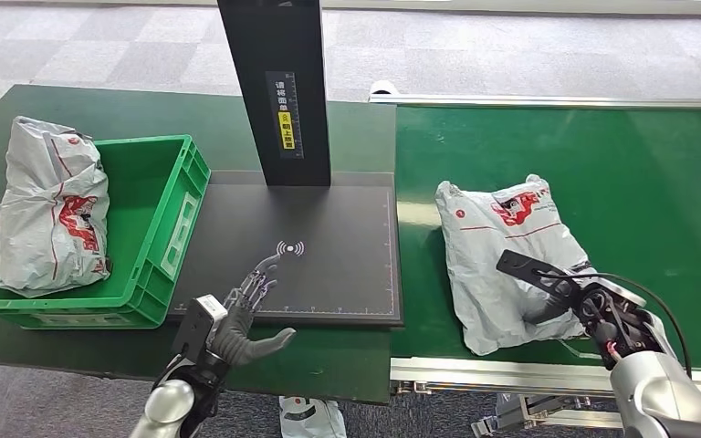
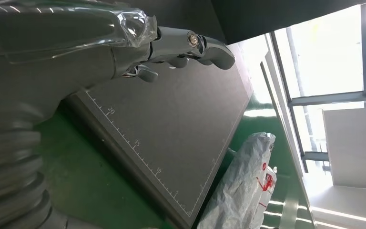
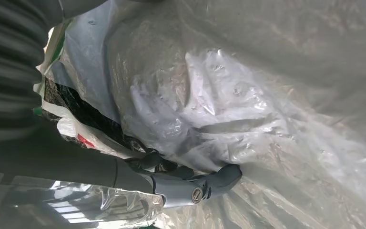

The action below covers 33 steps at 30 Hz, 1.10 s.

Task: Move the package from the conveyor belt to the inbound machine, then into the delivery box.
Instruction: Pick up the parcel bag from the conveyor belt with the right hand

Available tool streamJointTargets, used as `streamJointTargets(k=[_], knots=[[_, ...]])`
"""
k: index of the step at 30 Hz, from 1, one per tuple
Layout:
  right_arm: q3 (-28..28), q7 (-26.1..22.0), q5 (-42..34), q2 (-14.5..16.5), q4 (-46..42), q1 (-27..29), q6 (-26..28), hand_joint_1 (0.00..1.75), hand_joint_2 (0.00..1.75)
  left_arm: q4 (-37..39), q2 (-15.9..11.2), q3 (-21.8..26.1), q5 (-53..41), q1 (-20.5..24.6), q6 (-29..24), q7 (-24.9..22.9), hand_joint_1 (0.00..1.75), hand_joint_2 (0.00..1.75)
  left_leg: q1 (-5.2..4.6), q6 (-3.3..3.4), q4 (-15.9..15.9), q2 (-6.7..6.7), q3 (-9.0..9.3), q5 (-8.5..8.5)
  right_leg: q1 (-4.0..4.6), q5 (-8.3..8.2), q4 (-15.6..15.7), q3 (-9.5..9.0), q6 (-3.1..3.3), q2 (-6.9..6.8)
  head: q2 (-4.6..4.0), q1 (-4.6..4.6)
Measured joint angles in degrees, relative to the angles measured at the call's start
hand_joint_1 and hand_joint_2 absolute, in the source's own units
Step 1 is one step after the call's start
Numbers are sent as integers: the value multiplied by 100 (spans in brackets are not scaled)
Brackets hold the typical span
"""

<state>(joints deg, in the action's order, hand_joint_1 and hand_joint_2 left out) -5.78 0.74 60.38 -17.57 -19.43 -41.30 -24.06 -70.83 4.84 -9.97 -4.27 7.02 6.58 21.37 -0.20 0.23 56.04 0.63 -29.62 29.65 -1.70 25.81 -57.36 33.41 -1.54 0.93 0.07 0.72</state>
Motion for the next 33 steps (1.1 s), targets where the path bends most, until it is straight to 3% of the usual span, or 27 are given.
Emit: streamJointTargets(k=[1, 2, 10, 16, 24, 28, 33], knots=[[-22, -96, -16, -1, 0, -2, 0, 145, 175, -2, -15, 0, 12, -9, -13, 4, 0, 175, 0, 0, 0, 0, 0, 0, 0, 0, 0, 0, 0, 0, 0, 0], [-42, -229, -63, -4, 0, -4, -23, 175, 175, -9, -32, 1, 27, -24, -21, 9, 0, 175, 0, 0, 0, 0, 0, 0, 0, 0, 0, 0, 0, 1, 0, 0], [-202, -1260, -418, 7, -120, -66, 305, 175, 175, -352, -195, 35, 99, -350, -48, 69, 0, 175, 1, 0, -2, -1, -2, 0, 1, 0, -1, 1, 0, 1, 0, 0], [-677, -1734, -944, 173, -825, -18, 744, 175, 175, -878, -249, 215, -97, -606, -262, 309, 0, 175, 3, -1, -2, -2, -1, -1, 1, 0, -2, 2, 0, 2, 0, 0], [-1268, -1952, -1612, 307, -1974, 320, 1630, 175, 175, -1571, -251, 568, -272, -891, -824, 869, 0, 175, 3, -1, -2, -1, -1, -1, 2, 1, -2, 2, 1, 0, 0, -1], [-1166, -2027, -1847, 283, -2730, 689, 2276, 175, 175, -1954, -225, 751, -584, -1070, -1476, 1345, 0, 175, 2, 0, -2, 0, -2, 0, 1, 1, -1, 3, 0, 0, 0, -1], [-968, -2032, -1920, 219, -3527, 997, 2363, 175, 175, -2284, -194, 841, -634, -1239, -1612, 1447, 0, 175, 1, 0, -2, -1, -1, 2, 1, 2, 0, 4, 0, 1, 1, -1]])
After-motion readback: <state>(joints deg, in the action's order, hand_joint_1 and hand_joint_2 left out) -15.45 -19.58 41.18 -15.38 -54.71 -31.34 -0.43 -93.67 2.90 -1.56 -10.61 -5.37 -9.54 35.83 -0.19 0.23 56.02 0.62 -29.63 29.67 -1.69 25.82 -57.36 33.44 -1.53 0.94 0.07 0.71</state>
